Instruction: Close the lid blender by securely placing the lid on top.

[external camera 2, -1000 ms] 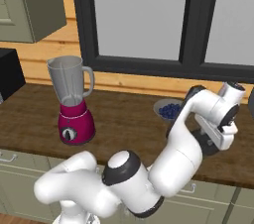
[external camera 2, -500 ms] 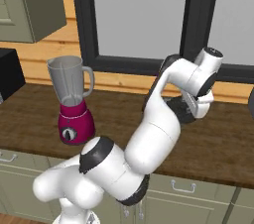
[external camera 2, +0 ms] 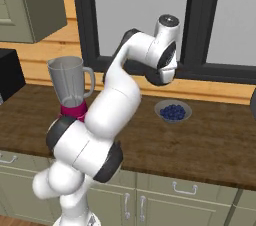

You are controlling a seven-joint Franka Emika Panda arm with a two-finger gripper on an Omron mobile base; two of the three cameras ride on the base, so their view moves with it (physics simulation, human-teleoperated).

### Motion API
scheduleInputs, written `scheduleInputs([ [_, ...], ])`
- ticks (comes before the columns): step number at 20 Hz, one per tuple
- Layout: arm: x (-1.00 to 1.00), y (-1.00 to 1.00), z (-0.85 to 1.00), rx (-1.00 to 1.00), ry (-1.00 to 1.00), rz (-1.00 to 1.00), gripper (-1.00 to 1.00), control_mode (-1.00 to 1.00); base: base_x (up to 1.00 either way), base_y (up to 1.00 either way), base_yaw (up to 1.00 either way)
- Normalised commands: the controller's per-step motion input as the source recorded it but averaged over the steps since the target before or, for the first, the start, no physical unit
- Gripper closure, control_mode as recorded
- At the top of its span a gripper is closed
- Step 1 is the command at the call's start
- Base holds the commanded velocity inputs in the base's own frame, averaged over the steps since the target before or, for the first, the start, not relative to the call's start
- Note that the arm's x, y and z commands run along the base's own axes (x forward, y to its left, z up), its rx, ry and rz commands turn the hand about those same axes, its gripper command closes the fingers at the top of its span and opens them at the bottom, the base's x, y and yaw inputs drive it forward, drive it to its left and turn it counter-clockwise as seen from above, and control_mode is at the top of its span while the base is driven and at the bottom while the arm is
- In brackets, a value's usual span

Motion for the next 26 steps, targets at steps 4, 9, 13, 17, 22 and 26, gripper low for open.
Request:
scheduleInputs([
  [4,0.67,1.00,1.00,-0.01,-0.17,0.00,1.00,-1.00,0.00,0.00,0.00],
  [9,0.48,1.00,1.00,0.00,-0.04,0.03,1.00,-1.00,0.00,0.00,0.00],
  [13,0.11,1.00,1.00,0.00,0.13,0.20,1.00,-1.00,0.00,0.00,0.00],
  [17,-0.06,1.00,0.56,0.00,0.20,0.34,1.00,-1.00,0.00,0.00,0.00],
  [22,-0.31,1.00,0.00,0.00,-0.01,0.35,1.00,-1.00,0.00,0.00,0.00],
  [26,-0.37,1.00,-0.11,-0.02,0.04,0.31,1.00,-1.00,0.00,0.00,0.00],
])
